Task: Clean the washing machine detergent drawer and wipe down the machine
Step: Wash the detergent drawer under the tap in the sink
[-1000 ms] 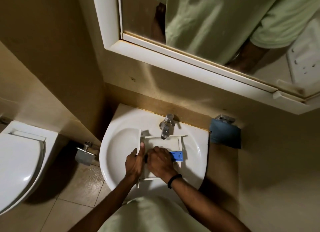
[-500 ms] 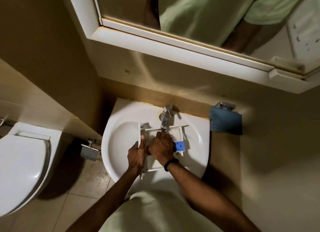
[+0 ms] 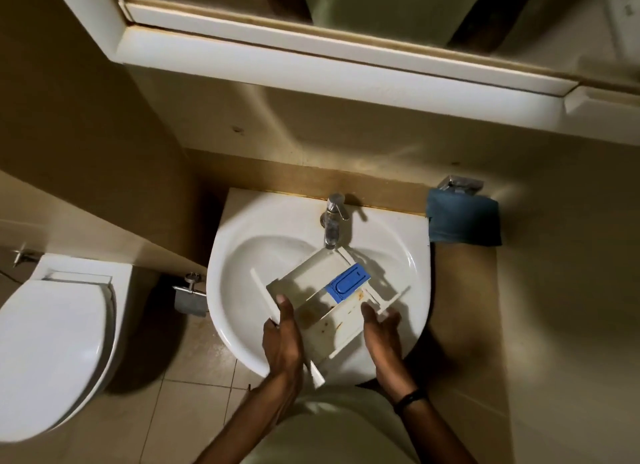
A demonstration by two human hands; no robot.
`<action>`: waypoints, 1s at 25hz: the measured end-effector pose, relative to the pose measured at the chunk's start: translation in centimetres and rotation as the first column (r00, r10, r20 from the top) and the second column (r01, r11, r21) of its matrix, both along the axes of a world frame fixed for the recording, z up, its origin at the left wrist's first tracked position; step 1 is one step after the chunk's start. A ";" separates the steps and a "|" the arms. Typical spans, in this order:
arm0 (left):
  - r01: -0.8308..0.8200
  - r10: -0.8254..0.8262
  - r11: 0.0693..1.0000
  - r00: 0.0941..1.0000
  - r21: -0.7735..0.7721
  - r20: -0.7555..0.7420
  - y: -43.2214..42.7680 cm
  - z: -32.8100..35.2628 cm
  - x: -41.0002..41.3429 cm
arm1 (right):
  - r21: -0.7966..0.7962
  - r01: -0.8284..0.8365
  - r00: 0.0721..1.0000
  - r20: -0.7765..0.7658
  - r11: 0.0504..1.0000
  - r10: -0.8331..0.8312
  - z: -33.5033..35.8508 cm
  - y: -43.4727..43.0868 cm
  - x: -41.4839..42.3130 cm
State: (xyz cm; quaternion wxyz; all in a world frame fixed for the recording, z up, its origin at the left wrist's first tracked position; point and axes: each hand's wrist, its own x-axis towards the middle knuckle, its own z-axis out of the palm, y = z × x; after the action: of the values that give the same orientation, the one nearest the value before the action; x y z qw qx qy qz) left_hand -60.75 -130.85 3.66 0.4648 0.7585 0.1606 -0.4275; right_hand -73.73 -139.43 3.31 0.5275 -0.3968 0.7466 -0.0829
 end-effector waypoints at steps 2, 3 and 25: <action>-0.006 0.008 1.000 0.997 0.015 -0.083 0.9 0.6 -0.8 | 0.129 -0.014 0.985 0.172 0.992 -0.009 -0.6 1.1 0.6; 0.000 0.001 1.000 0.993 0.007 -0.115 1.4 0.7 -1.0 | 0.118 -0.048 0.978 0.208 0.992 0.023 -0.9 1.6 0.8; 0.712 -0.956 0.211 0.009 0.670 0.292 -9.3 -0.5 11.8 | 0.277 -0.832 0.544 0.236 0.481 0.805 -3.1 -14.4 4.6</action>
State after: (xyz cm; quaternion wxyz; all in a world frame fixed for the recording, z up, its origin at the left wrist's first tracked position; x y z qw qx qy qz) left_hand -48.99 -140.18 3.15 -0.0088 0.8531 -0.4429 -0.2755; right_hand -69.16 -153.79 0.21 0.5924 -0.5979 0.4487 0.3005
